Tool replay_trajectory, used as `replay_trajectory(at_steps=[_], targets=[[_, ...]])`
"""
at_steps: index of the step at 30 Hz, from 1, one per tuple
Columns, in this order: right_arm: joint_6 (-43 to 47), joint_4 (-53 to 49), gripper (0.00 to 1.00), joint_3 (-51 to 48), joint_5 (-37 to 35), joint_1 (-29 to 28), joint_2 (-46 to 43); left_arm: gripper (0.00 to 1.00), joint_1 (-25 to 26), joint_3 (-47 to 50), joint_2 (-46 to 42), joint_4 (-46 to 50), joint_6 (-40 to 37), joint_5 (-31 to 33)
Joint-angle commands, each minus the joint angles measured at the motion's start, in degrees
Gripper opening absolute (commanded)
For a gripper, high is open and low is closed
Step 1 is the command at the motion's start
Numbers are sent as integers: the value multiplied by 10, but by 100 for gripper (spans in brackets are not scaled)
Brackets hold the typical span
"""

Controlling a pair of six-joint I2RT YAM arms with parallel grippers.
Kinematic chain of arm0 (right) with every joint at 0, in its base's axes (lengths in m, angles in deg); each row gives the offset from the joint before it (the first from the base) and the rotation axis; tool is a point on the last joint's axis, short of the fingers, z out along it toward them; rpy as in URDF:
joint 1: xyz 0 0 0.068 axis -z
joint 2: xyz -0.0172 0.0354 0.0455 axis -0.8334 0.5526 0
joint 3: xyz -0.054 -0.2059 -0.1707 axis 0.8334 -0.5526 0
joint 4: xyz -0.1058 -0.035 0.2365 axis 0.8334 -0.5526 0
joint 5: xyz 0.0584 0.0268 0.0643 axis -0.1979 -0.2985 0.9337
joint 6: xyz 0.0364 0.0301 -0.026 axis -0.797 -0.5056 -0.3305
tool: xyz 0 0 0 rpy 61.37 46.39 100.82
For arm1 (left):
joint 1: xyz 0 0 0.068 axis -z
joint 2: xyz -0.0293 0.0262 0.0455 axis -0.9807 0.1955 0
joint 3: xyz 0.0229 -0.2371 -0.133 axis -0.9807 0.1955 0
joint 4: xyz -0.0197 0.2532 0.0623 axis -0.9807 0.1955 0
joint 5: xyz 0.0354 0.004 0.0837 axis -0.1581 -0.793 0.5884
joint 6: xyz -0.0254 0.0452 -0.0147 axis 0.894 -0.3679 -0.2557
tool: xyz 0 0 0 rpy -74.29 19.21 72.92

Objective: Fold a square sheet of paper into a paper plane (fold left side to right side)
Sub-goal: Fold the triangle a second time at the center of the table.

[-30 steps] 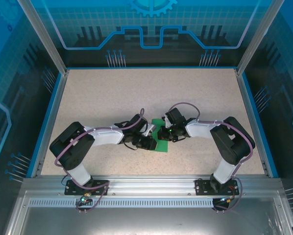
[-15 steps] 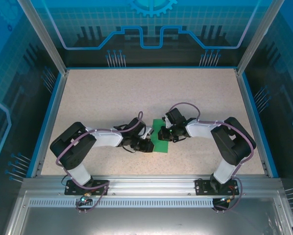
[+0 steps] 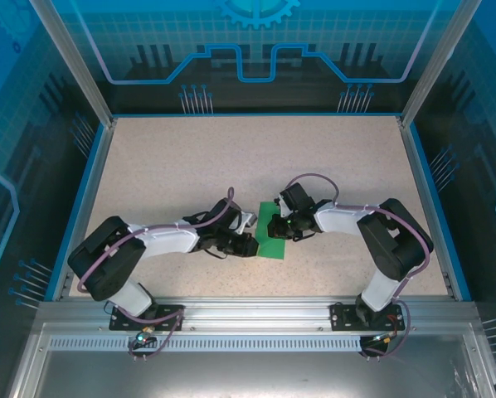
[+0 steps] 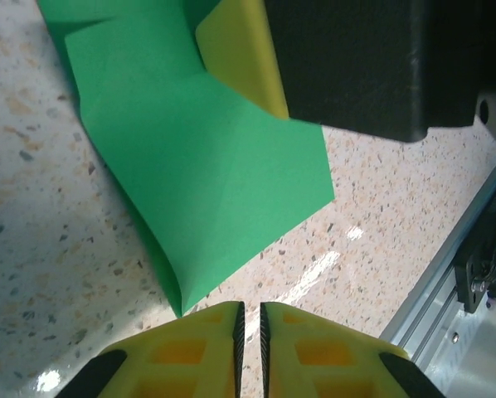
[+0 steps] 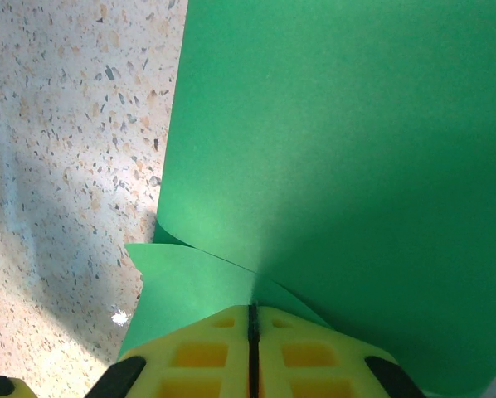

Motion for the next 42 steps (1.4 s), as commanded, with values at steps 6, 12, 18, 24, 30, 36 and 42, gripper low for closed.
replay_trajectory(at_steps=[6, 12, 18, 24, 30, 36, 42], targets=[[8, -53, 9, -2, -21, -7, 0, 17, -4, -31, 61, 18, -1, 25], [21, -59, 9, -1, -22, -6, -14, 12, -4, -19, 70, 29, 6, 58], [60, -62, 9, 2, 12, -7, -51, 9, -4, -1, 77, 14, 12, 49], [74, -86, 8, 19, 42, -30, -51, 7, -4, 6, 83, 6, 11, 48], [68, -92, 8, 54, 38, -57, -11, 6, -5, 3, 95, 3, 11, 48], [73, -110, 8, 80, 29, -68, 21, 6, -5, -1, 100, 5, 10, 50], [79, -132, 8, 77, 13, -69, 33, 6, -4, -4, 104, 12, 10, 54]])
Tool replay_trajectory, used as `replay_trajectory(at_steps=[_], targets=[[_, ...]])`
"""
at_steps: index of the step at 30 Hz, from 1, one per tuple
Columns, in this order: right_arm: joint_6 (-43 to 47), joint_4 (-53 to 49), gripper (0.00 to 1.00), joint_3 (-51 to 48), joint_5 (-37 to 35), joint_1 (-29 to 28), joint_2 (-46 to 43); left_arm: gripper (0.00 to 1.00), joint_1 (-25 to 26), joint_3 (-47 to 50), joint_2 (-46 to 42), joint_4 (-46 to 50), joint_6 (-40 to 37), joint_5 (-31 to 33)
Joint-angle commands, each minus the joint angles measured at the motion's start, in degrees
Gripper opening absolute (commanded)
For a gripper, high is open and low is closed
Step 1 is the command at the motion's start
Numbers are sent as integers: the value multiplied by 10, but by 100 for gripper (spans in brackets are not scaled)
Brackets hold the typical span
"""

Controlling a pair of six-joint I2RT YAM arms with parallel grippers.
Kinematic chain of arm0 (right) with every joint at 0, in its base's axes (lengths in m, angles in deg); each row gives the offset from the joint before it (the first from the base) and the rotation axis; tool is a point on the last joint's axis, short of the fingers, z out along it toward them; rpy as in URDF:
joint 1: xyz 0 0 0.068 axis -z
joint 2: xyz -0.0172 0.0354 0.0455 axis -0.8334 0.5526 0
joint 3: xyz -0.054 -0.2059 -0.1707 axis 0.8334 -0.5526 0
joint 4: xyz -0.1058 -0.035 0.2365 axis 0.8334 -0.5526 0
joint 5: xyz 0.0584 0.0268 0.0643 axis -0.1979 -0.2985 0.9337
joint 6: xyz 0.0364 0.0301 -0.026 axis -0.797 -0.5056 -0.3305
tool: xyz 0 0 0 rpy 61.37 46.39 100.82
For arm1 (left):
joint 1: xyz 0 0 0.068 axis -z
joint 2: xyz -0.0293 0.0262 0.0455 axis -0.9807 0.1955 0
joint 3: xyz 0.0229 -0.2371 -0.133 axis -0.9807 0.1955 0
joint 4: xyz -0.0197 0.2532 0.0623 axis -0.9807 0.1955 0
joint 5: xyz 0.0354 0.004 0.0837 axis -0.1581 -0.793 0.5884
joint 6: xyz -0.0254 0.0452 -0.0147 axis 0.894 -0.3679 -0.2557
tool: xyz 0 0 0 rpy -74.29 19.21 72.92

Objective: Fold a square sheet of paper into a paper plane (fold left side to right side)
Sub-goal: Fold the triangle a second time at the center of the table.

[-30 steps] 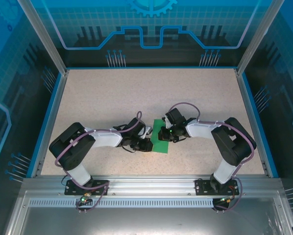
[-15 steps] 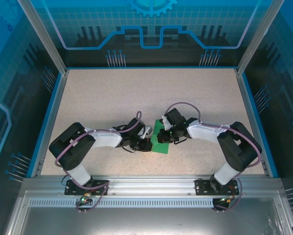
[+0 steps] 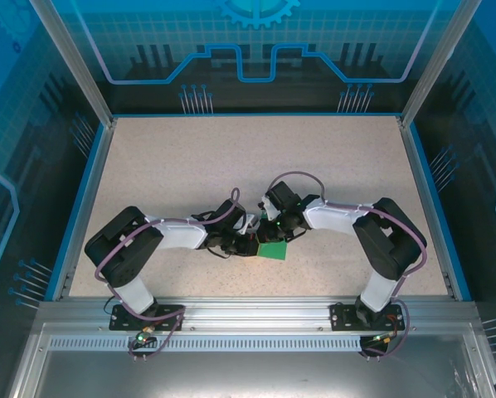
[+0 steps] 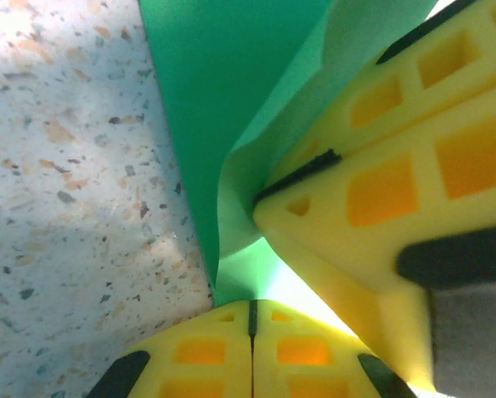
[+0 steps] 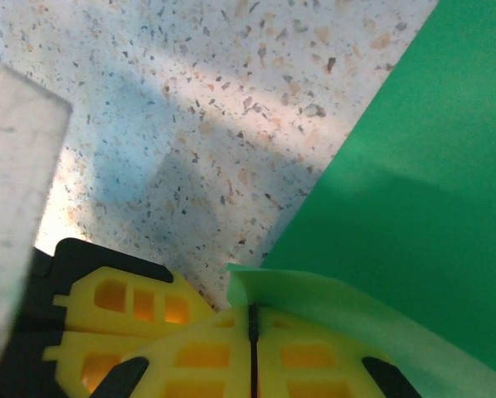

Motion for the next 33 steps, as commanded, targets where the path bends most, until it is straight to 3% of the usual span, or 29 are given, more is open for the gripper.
replay_trajectory(at_steps=[1, 33], targets=[[12, -32, 8, 1, -9, -14, 16, 6, -1, 7, 35, 35, -1, 41], [32, -44, 8, -62, -15, 32, -33, 5, 0, 7, 46, 53, 1, 56]])
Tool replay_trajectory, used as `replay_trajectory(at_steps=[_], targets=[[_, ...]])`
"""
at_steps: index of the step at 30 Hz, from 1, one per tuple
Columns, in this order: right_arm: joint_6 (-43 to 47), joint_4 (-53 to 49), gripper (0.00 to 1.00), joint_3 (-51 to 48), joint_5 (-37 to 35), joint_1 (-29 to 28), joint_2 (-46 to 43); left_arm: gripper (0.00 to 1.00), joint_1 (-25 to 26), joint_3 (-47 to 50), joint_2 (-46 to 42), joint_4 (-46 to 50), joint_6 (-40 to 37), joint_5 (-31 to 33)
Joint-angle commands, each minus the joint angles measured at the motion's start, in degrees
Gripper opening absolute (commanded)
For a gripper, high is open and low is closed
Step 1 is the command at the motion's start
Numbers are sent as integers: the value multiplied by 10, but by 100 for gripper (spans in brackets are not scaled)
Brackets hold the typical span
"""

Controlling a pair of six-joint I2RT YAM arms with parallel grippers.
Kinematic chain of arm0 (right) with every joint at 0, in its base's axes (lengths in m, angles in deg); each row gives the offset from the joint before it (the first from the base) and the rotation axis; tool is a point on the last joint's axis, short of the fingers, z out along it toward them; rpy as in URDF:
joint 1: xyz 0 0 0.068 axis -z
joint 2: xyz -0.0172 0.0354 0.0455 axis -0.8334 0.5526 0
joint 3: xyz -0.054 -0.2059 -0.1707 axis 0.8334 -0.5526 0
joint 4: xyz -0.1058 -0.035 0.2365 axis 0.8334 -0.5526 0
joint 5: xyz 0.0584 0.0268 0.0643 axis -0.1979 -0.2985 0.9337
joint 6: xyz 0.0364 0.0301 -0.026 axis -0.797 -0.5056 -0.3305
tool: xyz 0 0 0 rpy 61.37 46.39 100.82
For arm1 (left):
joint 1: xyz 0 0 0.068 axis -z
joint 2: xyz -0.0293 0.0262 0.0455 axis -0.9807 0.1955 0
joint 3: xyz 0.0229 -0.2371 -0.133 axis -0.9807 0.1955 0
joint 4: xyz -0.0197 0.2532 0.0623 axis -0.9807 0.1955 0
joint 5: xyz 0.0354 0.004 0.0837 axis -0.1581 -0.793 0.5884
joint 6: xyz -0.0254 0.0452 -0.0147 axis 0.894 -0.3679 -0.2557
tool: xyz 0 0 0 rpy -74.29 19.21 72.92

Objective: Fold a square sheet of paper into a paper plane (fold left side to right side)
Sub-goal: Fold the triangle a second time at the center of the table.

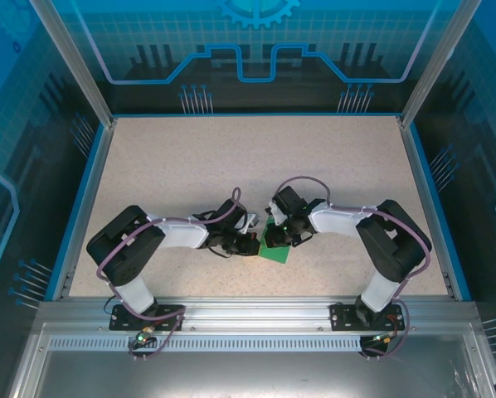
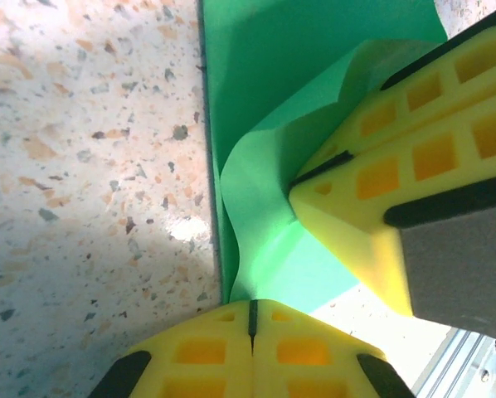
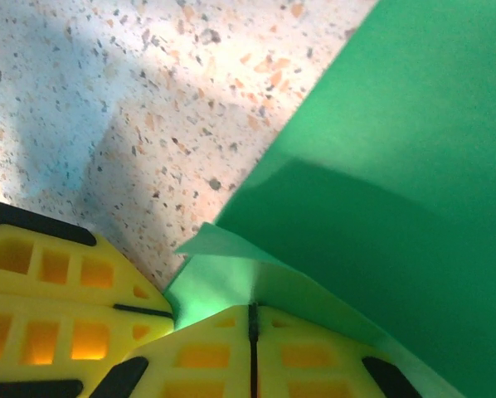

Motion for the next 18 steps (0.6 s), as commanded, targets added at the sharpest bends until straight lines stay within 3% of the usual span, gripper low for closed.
replay_trajectory(at_steps=[1, 18], targets=[[13, -41, 8, -15, -4, 13, -11, 5, 0, 14, 37, 56, -3, 57], [44, -74, 9, -27, -19, 63, -22, 5, 0, 9, 45, 62, -6, 58]])
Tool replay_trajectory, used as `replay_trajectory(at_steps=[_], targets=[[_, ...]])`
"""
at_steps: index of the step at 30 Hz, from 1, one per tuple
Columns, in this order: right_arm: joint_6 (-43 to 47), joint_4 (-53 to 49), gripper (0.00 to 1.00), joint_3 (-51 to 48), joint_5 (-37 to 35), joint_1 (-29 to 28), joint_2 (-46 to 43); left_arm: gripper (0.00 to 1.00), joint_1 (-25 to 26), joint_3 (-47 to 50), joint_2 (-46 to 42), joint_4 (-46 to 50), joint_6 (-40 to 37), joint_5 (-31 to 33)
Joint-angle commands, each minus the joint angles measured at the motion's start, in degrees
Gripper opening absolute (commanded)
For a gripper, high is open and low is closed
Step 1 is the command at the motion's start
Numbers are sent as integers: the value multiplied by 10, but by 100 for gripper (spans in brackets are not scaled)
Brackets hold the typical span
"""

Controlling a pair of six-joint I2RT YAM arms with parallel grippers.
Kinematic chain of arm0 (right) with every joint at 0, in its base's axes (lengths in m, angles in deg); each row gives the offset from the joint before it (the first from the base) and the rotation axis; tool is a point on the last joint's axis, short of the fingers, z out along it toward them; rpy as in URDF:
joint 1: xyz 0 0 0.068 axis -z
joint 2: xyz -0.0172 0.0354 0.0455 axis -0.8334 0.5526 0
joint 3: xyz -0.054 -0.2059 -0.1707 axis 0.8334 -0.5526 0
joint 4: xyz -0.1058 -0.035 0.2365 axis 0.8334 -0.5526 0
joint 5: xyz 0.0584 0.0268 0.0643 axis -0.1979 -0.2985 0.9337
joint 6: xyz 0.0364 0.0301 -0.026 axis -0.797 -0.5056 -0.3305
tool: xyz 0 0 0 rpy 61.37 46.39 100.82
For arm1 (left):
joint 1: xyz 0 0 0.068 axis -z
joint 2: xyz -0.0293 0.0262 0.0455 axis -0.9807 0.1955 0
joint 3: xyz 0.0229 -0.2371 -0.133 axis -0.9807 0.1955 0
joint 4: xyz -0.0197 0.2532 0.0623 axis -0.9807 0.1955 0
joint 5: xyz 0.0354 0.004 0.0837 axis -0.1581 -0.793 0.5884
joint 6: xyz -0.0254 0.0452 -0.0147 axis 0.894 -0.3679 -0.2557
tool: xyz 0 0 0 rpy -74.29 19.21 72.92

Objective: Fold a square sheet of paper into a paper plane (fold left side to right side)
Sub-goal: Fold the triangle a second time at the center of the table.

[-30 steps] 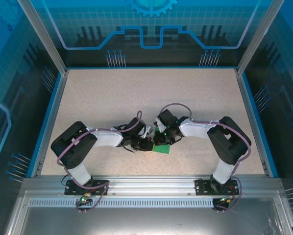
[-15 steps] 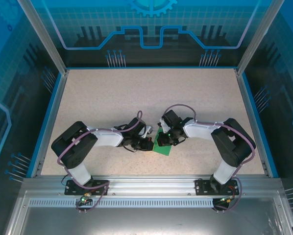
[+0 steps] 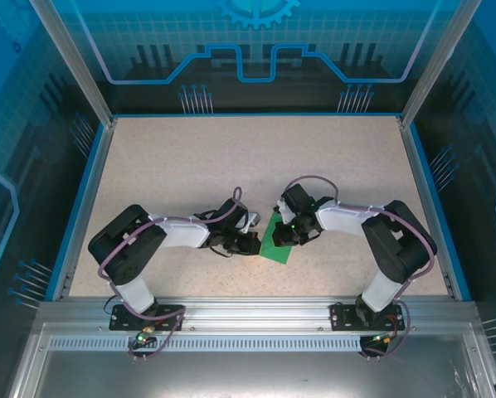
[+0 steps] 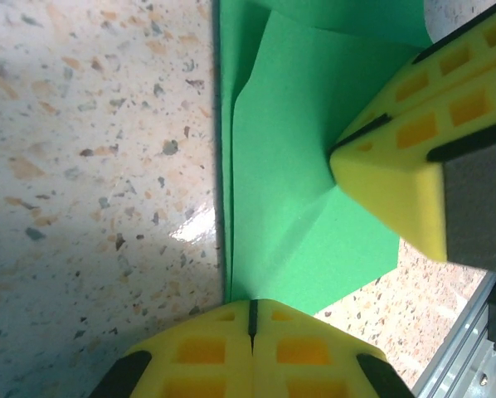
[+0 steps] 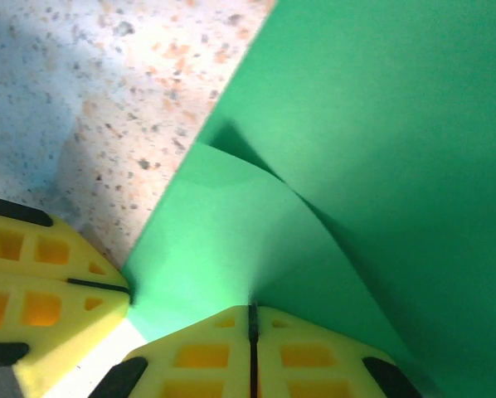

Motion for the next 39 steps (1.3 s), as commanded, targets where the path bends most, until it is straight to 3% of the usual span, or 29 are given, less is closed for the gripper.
replay_trajectory(at_steps=[1, 26, 32, 39], targets=[[18, -47, 9, -15, -27, 22, -9, 5, 0, 15, 39, 65, -6, 59], [58, -101, 9, -24, -33, 140, -28, 5, 1, 4, 41, 72, -11, 58], [56, -103, 9, -21, -11, 138, -91, 5, 5, -3, 32, 71, -12, 56], [28, -62, 9, -21, 41, 84, -118, 5, 10, -14, 25, 81, -16, 59]])
